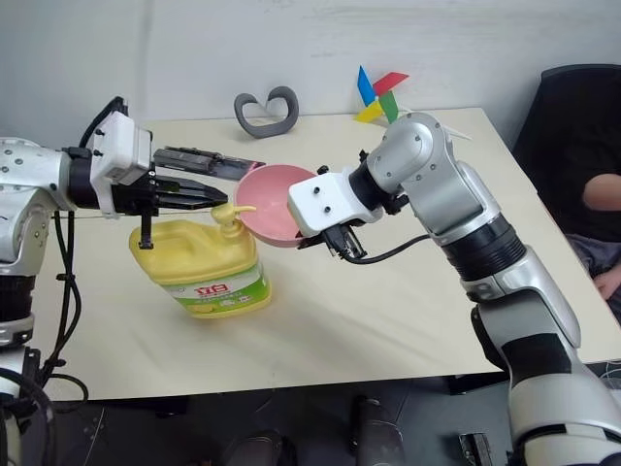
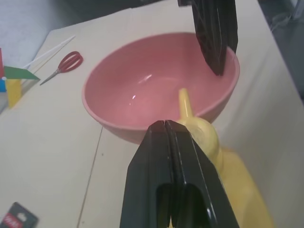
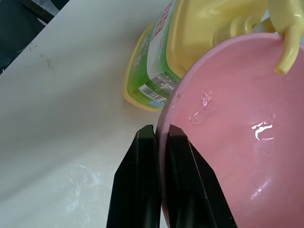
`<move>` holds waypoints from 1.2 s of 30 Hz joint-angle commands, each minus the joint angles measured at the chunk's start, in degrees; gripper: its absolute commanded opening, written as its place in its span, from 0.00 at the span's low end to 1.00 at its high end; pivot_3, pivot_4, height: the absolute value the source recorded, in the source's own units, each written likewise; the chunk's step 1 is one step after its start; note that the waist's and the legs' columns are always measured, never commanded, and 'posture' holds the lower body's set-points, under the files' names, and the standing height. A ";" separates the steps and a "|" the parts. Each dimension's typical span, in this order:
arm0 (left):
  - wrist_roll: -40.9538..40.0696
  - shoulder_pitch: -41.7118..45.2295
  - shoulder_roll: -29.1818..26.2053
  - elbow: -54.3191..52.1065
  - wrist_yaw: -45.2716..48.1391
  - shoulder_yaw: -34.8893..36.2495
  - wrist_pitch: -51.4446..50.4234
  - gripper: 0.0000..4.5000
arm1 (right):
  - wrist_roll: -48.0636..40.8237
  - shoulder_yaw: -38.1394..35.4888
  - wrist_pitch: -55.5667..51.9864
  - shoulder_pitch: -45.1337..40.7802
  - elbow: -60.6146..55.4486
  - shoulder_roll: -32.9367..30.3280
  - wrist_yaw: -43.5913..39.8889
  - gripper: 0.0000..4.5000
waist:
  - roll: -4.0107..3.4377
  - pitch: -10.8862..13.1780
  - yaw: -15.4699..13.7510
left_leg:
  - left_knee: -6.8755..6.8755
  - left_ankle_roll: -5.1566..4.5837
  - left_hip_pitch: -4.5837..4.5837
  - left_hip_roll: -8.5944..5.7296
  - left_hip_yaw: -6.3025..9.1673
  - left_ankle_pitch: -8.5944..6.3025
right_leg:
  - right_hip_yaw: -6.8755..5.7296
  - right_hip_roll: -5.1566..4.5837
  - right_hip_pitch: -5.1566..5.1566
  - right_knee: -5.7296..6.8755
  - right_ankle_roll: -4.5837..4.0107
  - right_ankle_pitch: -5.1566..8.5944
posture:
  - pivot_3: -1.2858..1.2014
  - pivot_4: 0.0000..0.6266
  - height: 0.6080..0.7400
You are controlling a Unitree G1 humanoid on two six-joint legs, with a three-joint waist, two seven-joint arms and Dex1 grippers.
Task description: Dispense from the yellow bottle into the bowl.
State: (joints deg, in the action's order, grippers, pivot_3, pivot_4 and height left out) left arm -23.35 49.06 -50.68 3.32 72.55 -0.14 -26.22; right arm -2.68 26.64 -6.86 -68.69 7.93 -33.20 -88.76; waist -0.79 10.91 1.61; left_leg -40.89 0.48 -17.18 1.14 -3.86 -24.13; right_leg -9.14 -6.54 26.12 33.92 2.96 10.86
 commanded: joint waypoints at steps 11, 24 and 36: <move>-12.16 2.31 -15.12 0.17 5.06 14.16 -17.81 0.47 | -7.43 -5.12 -4.87 6.76 -10.58 -8.56 -2.71 0.00 | 0.33 0.23 -0.03 | -0.17 0.01 -1.30 -0.01 0.03 0.00 | -0.18 0.01 1.38 -0.05 0.03 -0.04 | 0.52 0.24 1.00; -13.30 -38.61 -29.22 -21.44 19.95 50.92 -32.17 1.00 | 2.48 -5.28 7.19 28.05 -9.27 -14.53 9.49 0.00 | 0.69 0.56 0.01 | -0.14 0.05 -1.24 0.00 -0.05 -0.01 | -0.07 0.05 1.35 -0.05 -0.02 0.01 | 0.52 0.24 1.00; -14.60 -53.86 -24.09 -27.10 16.84 62.95 -28.79 1.00 | 8.70 -5.01 12.12 33.11 -2.74 -12.09 15.99 0.24 | 0.79 0.64 -0.05 | -0.15 0.52 -1.08 0.56 -0.20 0.01 | 0.02 0.56 1.38 -0.01 -0.60 0.03 | 0.52 0.24 1.00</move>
State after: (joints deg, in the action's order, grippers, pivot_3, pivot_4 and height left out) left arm -36.88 -5.00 -74.85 -23.32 86.04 60.57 -55.68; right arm 6.67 23.45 5.86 -35.70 6.08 -44.84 -72.80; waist 0.00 11.55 1.56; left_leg -41.03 1.04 -18.26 1.76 -4.05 -24.14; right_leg -9.12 -5.91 27.49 33.94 2.34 10.88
